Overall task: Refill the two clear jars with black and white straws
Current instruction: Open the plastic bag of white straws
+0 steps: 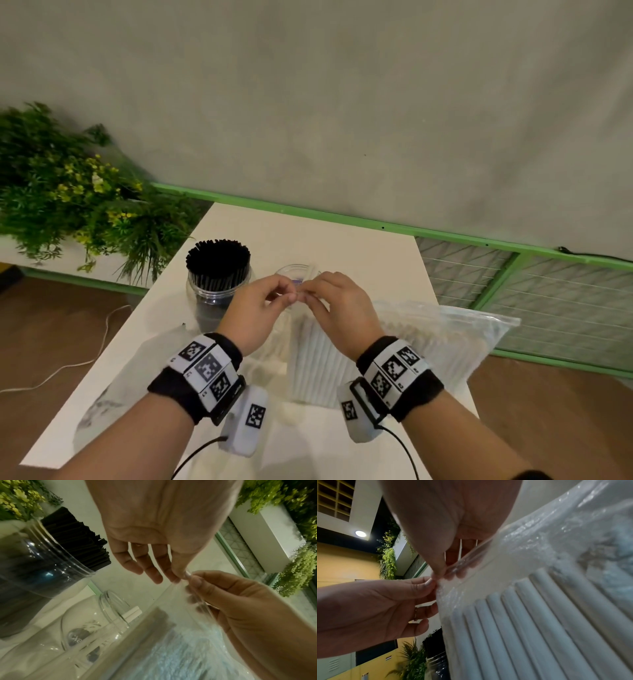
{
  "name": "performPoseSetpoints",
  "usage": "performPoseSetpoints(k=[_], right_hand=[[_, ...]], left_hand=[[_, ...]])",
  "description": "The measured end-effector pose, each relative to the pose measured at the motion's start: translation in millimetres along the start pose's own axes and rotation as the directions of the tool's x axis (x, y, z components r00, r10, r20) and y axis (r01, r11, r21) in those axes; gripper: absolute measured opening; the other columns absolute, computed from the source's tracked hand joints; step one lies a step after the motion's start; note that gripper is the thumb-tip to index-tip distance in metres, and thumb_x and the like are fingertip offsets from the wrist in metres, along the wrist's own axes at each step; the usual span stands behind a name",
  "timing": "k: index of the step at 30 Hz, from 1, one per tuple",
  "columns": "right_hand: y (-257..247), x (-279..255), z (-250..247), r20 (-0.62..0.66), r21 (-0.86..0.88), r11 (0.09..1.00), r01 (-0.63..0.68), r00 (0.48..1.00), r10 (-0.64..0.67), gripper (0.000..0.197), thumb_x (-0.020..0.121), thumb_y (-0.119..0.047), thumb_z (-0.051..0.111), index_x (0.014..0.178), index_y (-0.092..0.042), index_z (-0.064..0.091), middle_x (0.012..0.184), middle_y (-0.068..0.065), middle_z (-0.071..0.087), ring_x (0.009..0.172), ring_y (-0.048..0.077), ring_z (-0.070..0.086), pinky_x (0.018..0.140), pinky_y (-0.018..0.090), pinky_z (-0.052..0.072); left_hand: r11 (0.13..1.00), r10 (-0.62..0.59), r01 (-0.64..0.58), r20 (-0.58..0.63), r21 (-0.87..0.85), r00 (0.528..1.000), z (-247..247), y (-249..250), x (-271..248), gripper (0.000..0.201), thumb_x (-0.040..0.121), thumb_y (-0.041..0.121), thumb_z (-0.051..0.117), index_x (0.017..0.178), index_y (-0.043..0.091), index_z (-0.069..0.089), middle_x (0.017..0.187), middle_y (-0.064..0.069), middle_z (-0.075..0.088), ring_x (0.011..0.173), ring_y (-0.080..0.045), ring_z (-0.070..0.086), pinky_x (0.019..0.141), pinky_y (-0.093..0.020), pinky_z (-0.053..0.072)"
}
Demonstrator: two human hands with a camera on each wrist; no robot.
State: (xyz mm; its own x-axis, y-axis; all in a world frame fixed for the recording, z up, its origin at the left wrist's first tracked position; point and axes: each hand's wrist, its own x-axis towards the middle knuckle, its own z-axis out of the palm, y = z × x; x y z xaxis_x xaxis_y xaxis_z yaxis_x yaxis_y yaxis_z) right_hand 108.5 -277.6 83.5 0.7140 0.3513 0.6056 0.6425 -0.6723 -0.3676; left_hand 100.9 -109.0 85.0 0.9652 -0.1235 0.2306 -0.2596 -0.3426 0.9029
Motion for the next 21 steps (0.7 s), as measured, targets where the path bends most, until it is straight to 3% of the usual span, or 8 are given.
performPoseSetpoints(k=[2, 5, 9, 12, 16, 21], right_hand=[[3, -1, -3, 0.024, -0.027, 1.0, 0.014, 1.0, -0.014, 0.019, 0.092, -0.024, 0.055, 0.091, -0.014, 0.071, 0.082, -0.002, 0.064, 0.075, 0.016, 0.057, 0.067, 0.027, 0.046], [25, -9, -24, -0.001, -0.12, 0.992, -0.025, 1.0, 0.025, 0.01, 0.089, -0.014, 0.061, 0.09, -0.011, 0.071, 0.081, 0.001, 0.065, 0.07, 0.022, 0.06, 0.064, 0.035, 0.05], [75, -39, -75, -0.041, -0.32, 0.935, -0.154, 0.988, 0.148, 0.006, 0.086, -0.008, 0.067, 0.09, -0.012, 0.07, 0.083, 0.0, 0.067, 0.068, 0.02, 0.06, 0.064, 0.04, 0.053], [107, -65, -110, -0.135, -0.429, 0.859, -0.279, 0.96, 0.244, 0.01, 0.082, -0.006, 0.07, 0.089, -0.014, 0.07, 0.084, 0.001, 0.068, 0.07, 0.023, 0.061, 0.065, 0.043, 0.053], [122, -87, -135, -0.255, -0.405, 0.829, -0.385, 0.919, 0.302, 0.008, 0.083, -0.001, 0.066, 0.085, -0.008, 0.07, 0.082, 0.007, 0.065, 0.07, 0.03, 0.06, 0.054, 0.039, 0.05], [128, -95, -136, -0.311, -0.253, 0.866, -0.432, 0.884, 0.35, 0.014, 0.084, 0.008, 0.061, 0.088, -0.001, 0.07, 0.086, 0.01, 0.061, 0.071, 0.025, 0.058, 0.064, 0.035, 0.049]], left_hand=[[0.999, 0.01, -0.011, 0.008, 0.044, 1.0, 2, -1, 1, 0.01, 0.09, 0.01, 0.059, 0.081, 0.015, 0.062, 0.072, 0.02, 0.062, 0.064, 0.003, 0.053, 0.06, -0.008, 0.039], [0.999, -0.024, 0.026, -0.049, 0.033, 0.998, -2, -6, 3, 0.01, 0.091, 0.008, 0.057, 0.083, 0.012, 0.06, 0.069, 0.01, 0.058, 0.058, 0.002, 0.05, 0.054, -0.011, 0.039], [0.995, -0.059, 0.065, -0.076, 0.071, 0.995, -16, -18, 8, 0.012, 0.092, 0.012, 0.056, 0.082, 0.019, 0.058, 0.075, 0.003, 0.061, 0.073, -0.011, 0.055, 0.073, -0.027, 0.044], [0.992, -0.08, 0.088, -0.092, 0.088, 0.993, -20, -22, 9, 0.013, 0.092, 0.014, 0.055, 0.082, 0.022, 0.057, 0.078, -0.002, 0.062, 0.079, -0.019, 0.059, 0.077, -0.034, 0.045], [0.993, -0.094, 0.101, -0.102, 0.068, 0.99, -15, -21, 11, 0.015, 0.093, 0.016, 0.054, 0.081, 0.025, 0.057, 0.078, -0.002, 0.063, 0.08, -0.019, 0.06, 0.08, -0.038, 0.047], [0.991, -0.125, 0.13, -0.109, 0.041, 0.986, -12, -19, 9, 0.017, 0.093, 0.015, 0.054, 0.081, 0.026, 0.057, 0.077, 0.0, 0.062, 0.079, -0.016, 0.059, 0.087, -0.044, 0.048]])
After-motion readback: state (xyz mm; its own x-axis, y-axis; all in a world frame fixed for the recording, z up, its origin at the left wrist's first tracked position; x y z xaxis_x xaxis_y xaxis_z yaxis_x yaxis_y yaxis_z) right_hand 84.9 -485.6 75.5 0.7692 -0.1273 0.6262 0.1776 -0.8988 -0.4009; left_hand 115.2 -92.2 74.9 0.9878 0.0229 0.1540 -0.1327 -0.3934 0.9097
